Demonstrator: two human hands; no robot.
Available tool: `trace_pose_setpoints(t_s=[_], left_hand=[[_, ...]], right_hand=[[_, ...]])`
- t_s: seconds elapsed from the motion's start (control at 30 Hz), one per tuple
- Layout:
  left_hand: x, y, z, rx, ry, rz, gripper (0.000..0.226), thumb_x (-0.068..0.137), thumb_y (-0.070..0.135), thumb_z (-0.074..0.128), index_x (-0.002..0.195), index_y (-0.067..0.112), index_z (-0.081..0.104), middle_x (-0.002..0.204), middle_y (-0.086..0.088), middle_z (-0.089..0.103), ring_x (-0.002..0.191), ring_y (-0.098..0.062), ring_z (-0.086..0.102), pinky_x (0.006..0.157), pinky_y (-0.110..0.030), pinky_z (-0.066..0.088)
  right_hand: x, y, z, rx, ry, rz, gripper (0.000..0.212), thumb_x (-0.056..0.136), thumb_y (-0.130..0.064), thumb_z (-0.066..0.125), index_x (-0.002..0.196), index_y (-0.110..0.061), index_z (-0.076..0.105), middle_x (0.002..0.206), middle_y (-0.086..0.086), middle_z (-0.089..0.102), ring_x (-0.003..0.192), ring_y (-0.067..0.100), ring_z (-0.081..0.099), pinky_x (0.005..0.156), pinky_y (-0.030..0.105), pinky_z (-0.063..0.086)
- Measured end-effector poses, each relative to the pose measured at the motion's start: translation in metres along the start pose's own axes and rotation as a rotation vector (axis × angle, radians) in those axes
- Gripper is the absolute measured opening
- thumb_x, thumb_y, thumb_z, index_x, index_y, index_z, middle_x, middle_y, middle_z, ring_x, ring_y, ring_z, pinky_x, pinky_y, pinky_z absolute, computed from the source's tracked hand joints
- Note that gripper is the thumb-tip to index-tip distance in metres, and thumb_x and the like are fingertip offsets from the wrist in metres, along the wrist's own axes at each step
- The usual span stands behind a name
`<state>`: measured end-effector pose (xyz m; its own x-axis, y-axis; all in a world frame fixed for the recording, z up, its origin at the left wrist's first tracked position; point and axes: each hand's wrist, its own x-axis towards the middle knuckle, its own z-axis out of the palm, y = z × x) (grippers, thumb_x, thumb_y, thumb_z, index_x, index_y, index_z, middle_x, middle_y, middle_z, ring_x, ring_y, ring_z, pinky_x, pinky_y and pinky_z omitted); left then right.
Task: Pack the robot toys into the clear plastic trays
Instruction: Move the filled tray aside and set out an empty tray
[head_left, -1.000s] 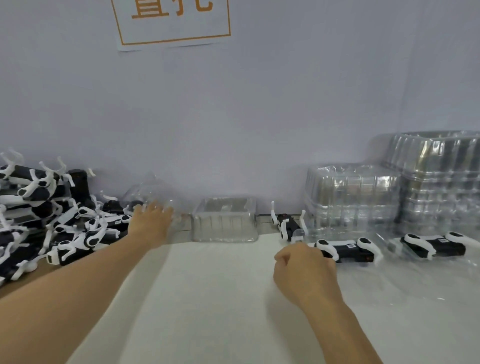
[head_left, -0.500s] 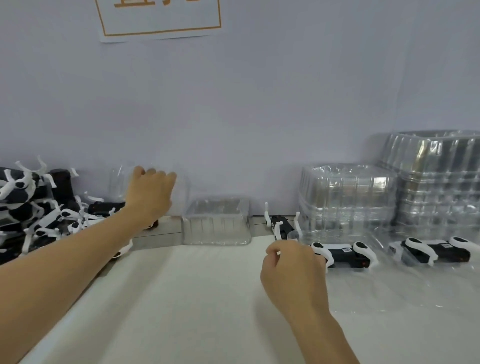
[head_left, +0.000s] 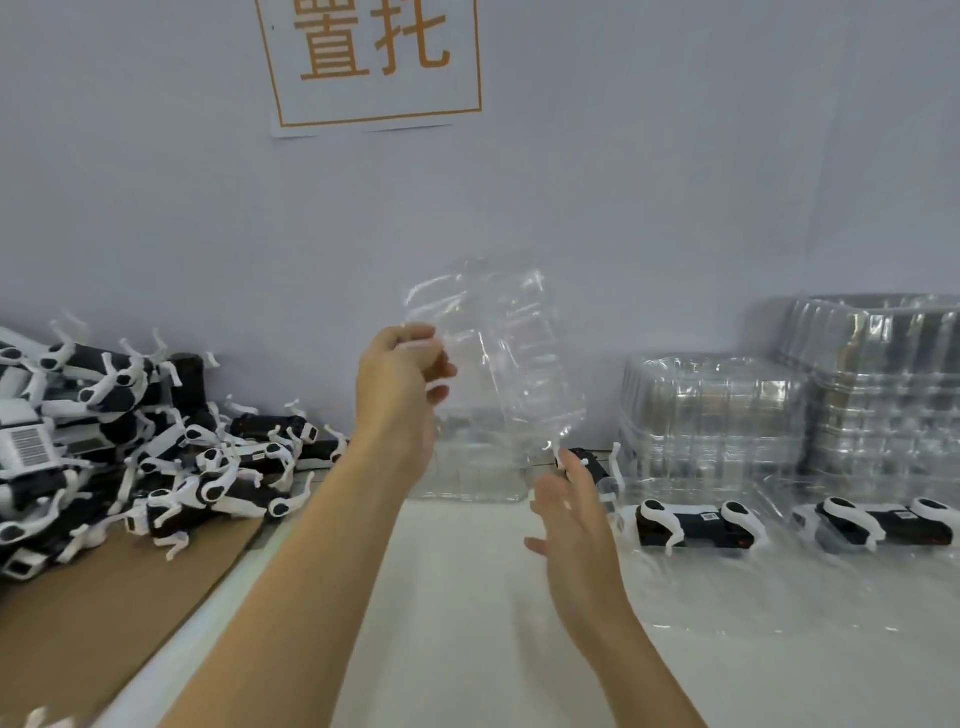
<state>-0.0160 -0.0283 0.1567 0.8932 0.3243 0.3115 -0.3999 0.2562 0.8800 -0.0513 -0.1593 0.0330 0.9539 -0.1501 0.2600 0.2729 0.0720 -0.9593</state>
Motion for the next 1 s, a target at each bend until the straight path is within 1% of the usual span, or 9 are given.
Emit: trace_pose_setpoints(t_s=[0.13,0.23,0.37,0.53,0.63,0.73,0.8,0.9,1.0], left_hand=[[-0.029,-0.021,-0.015,-0.359,0.081,-0.226,0.023,0.089,-0.007,0.040,0.091,0.010,0.054,0.062,-0.005,0.052,0.056,-0.018,0.048,0.057,-0.027,0.034],[-0.042,-0.036,-0.034,-0.412,0.103,-0.331,0.018,0.087,-0.004,0.041,0.088,0.009,0.055,0.063,-0.007,0.050,0.057,-0.020,0.046,0.062,-0.029,0.038],[-0.040,-0.051,-0.060,-0.246,0.148,-0.400,0.017,0.090,-0.001,0.040,0.086,0.008,0.054,0.072,-0.010,0.052,0.062,-0.023,0.050,0.067,-0.032,0.046],[-0.020,-0.050,-0.092,0.058,0.388,-0.325,0.016,0.092,0.004,0.049,0.091,0.015,0.061,0.091,-0.005,0.058,0.077,-0.018,0.052,0.068,-0.030,0.047],[-0.007,-0.040,-0.113,0.102,0.443,-0.264,0.017,0.090,0.005,0.051,0.096,0.017,0.062,0.092,-0.004,0.056,0.072,-0.016,0.047,0.067,-0.029,0.043],[-0.005,-0.044,-0.123,0.257,0.383,-0.237,0.025,0.092,0.008,0.052,0.109,0.021,0.065,0.102,-0.001,0.061,0.094,-0.019,0.056,0.085,-0.035,0.044],[-0.011,-0.056,-0.122,0.349,0.259,-0.233,0.027,0.094,0.013,0.053,0.117,0.023,0.061,0.114,0.001,0.060,0.109,-0.022,0.054,0.091,-0.037,0.041],[-0.020,-0.081,-0.119,0.406,0.147,-0.258,0.034,0.093,0.018,0.057,0.126,0.028,0.055,0.115,0.004,0.055,0.106,-0.017,0.051,0.089,-0.032,0.035],[-0.028,-0.101,-0.122,0.428,0.081,-0.320,0.039,0.092,0.017,0.059,0.129,0.030,0.055,0.112,0.008,0.055,0.098,-0.008,0.052,0.086,-0.030,0.036]], right_hand=[[0.001,-0.005,-0.005,0.451,-0.061,0.143,0.057,0.075,-0.052,0.064,0.127,-0.029,0.058,0.119,0.001,0.062,0.105,0.026,0.068,0.077,0.043,0.059],[0.002,-0.006,-0.002,0.440,-0.047,0.156,0.064,0.075,-0.051,0.069,0.133,-0.030,0.054,0.113,0.003,0.066,0.095,0.025,0.071,0.070,0.036,0.058],[0.001,-0.003,0.002,0.293,0.014,0.153,0.054,0.089,-0.038,0.067,0.138,-0.039,0.044,0.108,0.003,0.067,0.084,0.017,0.069,0.066,0.030,0.055],[0.001,-0.002,-0.002,0.068,0.069,0.152,0.039,0.097,-0.039,0.055,0.136,-0.032,0.049,0.097,0.000,0.065,0.074,0.017,0.063,0.064,0.033,0.051],[-0.001,0.000,-0.004,-0.269,0.066,0.137,0.043,0.097,-0.046,0.048,0.138,-0.033,0.048,0.087,-0.004,0.065,0.082,0.020,0.066,0.085,0.044,0.054],[-0.011,-0.002,0.000,-0.601,-0.018,0.147,0.055,0.095,-0.053,0.039,0.147,-0.034,0.037,0.099,-0.004,0.063,0.107,0.028,0.062,0.100,0.045,0.046],[-0.016,-0.002,0.006,-0.826,-0.021,0.132,0.057,0.097,-0.054,0.032,0.150,-0.032,0.031,0.123,-0.001,0.061,0.117,0.025,0.055,0.097,0.039,0.043],[-0.024,-0.007,0.016,-1.045,0.014,0.026,0.052,0.100,-0.049,0.030,0.148,-0.028,0.033,0.136,-0.004,0.053,0.122,0.021,0.051,0.096,0.036,0.041],[-0.031,-0.016,0.029,-0.973,-0.079,-0.140,0.047,0.101,-0.040,0.038,0.147,-0.029,0.036,0.141,-0.009,0.046,0.130,0.015,0.042,0.108,0.035,0.035]])
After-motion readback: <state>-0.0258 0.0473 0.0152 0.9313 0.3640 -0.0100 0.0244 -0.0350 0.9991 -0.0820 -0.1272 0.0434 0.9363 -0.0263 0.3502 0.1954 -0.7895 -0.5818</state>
